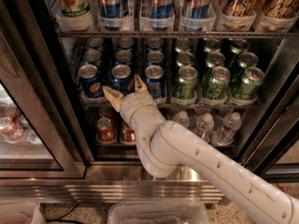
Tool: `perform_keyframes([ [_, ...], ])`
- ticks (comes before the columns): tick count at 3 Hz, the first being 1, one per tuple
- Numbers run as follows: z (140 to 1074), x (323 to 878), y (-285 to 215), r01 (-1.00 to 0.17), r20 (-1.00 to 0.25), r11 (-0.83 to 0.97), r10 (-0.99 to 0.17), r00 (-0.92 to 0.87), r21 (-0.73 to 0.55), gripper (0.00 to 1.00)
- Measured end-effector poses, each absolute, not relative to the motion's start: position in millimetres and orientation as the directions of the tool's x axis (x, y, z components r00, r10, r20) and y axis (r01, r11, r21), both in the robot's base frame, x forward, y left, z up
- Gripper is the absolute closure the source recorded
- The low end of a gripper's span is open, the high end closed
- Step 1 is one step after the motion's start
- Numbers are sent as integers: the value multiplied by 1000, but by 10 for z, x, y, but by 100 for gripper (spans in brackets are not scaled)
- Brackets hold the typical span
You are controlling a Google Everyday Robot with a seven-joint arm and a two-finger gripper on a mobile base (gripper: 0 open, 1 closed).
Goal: Pick pepsi can from middle shelf of fridge
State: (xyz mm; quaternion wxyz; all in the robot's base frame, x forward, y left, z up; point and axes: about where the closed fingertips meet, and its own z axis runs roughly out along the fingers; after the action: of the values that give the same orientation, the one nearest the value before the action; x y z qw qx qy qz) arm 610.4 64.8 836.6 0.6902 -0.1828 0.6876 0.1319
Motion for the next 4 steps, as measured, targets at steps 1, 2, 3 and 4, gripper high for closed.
perform_keyframes([
  [1, 8374, 6434, 642, -419, -998, 906, -60, 27, -65, 28],
  [2, 8374, 6437, 642, -419, -998, 906, -59, 27, -65, 28],
  [3, 8374, 6437, 642, -419, -998, 906, -59, 27, -65, 47],
  [4, 8374, 6437, 642, -419, -998, 906, -59, 27, -65, 70],
])
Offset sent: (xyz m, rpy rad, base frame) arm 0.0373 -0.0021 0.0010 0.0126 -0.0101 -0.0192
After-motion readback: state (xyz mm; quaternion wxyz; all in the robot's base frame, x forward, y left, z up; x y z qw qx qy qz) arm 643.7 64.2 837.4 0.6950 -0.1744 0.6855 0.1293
